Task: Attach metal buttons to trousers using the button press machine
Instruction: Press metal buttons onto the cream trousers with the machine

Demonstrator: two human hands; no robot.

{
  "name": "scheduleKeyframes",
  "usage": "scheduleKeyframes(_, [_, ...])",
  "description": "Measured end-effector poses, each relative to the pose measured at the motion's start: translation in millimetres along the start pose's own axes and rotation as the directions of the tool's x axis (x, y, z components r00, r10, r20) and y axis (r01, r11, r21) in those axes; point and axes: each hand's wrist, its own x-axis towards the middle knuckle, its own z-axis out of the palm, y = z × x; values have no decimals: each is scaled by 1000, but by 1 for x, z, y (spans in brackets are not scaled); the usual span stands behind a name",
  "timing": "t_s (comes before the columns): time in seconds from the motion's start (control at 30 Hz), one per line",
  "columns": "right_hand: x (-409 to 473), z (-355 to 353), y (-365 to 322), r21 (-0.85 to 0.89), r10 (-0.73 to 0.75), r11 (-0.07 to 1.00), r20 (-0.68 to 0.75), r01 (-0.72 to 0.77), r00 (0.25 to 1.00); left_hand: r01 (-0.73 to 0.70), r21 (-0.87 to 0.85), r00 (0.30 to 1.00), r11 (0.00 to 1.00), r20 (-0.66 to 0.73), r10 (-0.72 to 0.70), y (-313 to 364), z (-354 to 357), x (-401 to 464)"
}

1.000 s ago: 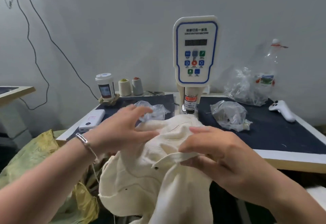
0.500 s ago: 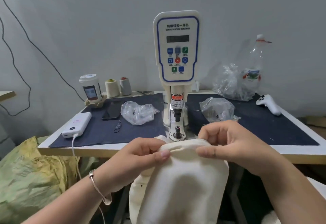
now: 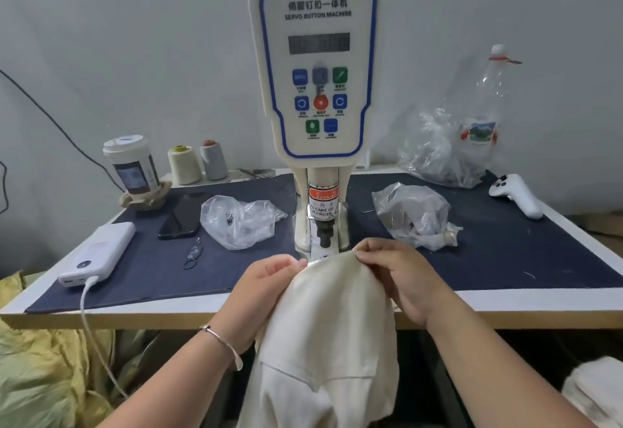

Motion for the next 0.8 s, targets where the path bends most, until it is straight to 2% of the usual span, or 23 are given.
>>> scheduleKeyframes(0.3, [36,-8,25,-177,-111,980,-117,89,987,-81,258,995,963,-30,91,-26,-15,35])
scheduleKeyframes(0.6, [39,-16,41,-93,-117,989,-48,112,992,-79,169,997,982,25,76,-39,-19,38])
scheduleKeyframes(0.8, [41,-14,43,-63,-112,992,-82,107,990,-64,140,998,988,33,60,-43,-22,39])
